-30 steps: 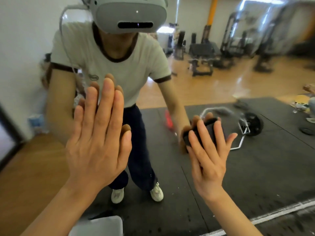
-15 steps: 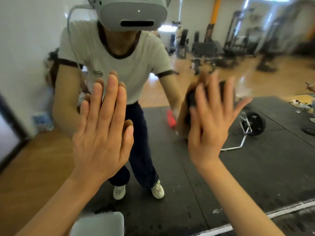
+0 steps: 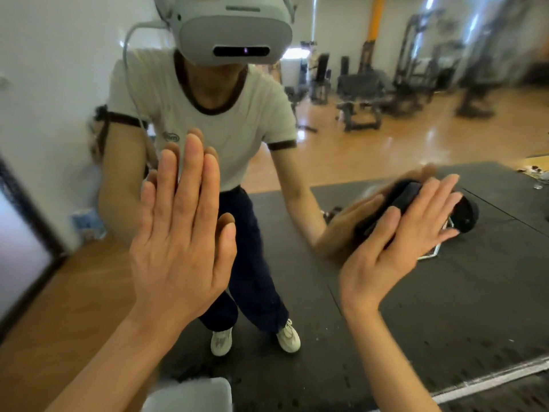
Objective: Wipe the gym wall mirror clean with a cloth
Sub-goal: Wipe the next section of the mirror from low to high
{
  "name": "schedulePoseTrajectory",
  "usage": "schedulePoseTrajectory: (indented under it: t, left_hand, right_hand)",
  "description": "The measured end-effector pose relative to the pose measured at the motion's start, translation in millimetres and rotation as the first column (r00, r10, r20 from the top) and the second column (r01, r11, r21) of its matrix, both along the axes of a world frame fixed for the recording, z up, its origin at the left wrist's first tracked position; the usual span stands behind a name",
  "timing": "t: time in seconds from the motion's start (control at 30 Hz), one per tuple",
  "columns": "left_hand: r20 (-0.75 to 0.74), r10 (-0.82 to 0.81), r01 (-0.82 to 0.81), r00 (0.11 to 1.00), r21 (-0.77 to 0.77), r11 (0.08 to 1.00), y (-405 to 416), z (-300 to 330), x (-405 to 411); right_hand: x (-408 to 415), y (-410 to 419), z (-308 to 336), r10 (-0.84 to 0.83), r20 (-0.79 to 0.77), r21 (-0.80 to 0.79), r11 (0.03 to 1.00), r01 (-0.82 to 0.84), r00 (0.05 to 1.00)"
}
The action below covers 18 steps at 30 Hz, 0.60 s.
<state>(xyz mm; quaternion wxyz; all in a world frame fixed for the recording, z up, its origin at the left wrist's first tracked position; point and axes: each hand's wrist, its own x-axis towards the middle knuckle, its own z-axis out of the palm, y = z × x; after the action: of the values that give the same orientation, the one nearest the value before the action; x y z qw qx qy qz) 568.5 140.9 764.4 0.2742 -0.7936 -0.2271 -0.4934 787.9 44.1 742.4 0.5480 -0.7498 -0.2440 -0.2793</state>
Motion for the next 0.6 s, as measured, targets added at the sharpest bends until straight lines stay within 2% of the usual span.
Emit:
schedulePoseTrajectory:
  t: [0.03,0.07,0.1,0.13,0.17,0.2,0.23,0.27,0.33,0.37,0.4,0.43,0.47,0.5,0.53,0.57,0.6]
  left_hand:
    - [0.001,0.003,-0.003,1.000,0.000,1.000,0,0,0]
    - [-0.001,0.006,-0.006,1.000,-0.001,1.000,0,0,0]
    - [-0.008,0.004,-0.004,1.000,-0.004,1.000,0,1,-1]
    - [-0.015,0.001,-0.001,1.000,-0.009,1.000,-1,1,-1]
    - [-0.017,-0.003,0.002,1.000,-0.010,1.000,-1,1,-2]
    - [-0.016,-0.004,0.003,1.000,-0.011,1.000,-1,1,-1]
    - [-0.010,-0.006,0.006,1.000,-0.012,1.000,-1,1,-1]
    - [-0.003,-0.011,0.011,1.000,-0.009,1.000,-1,0,0]
    - [0.008,-0.012,0.012,1.000,0.008,1.000,-1,-1,1]
    - [0.007,-0.009,0.009,1.000,0.016,1.000,0,0,1]
    - [0.004,-0.005,0.005,1.000,0.022,1.000,0,0,1]
    - [0.001,-0.001,0.001,1.000,0.025,1.000,1,-1,0]
    - [0.001,0.002,-0.002,1.000,0.029,1.000,1,-1,0]
    - [0.001,0.004,-0.004,1.000,0.034,0.999,1,0,-1]
    - [-0.001,0.006,-0.006,1.000,0.035,0.999,1,0,0]
    - [-0.003,0.006,-0.006,1.000,0.030,1.000,0,1,0]
    - [-0.004,0.004,-0.003,1.000,0.022,1.000,0,1,0]
  right_hand:
    - [-24,7,-5,0.020,0.002,0.048,0.999,-0.020,1.000]
    - [-54,16,-19,0.068,0.131,0.071,0.994,-0.077,0.989]
    - [-82,22,-42,0.096,0.336,0.033,0.993,-0.114,0.937]
    - [-98,23,-62,0.164,0.507,-0.048,0.986,-0.162,0.846]
    - [-93,21,-73,0.205,0.622,-0.154,0.978,-0.138,0.755]
    - [-74,17,-72,0.228,0.673,-0.219,0.970,-0.105,0.704]
    - [-52,9,-67,0.200,0.679,-0.205,0.975,-0.079,0.706]
    - [-30,2,-62,0.158,0.620,-0.142,0.986,-0.088,0.769]
    - [4,-7,-44,0.032,0.341,0.102,0.992,-0.071,0.939]
    - [8,-7,-38,-0.022,0.185,0.218,0.976,-0.019,0.982]
    - [4,-2,-31,-0.049,0.058,0.291,0.956,0.030,0.997]
    - [-9,6,-24,-0.061,0.008,0.322,0.945,0.055,0.998]
    - [-30,16,-15,-0.047,0.044,0.288,0.957,0.032,0.998]
    - [-54,27,-9,-0.018,0.184,0.201,0.979,-0.020,0.983]
    - [-76,34,-7,0.045,0.407,0.070,0.994,-0.081,0.912]
    - [-90,35,-7,0.136,0.615,-0.079,0.991,-0.110,0.777]
    - [-89,33,-6,0.220,0.752,-0.204,0.974,-0.098,0.621]
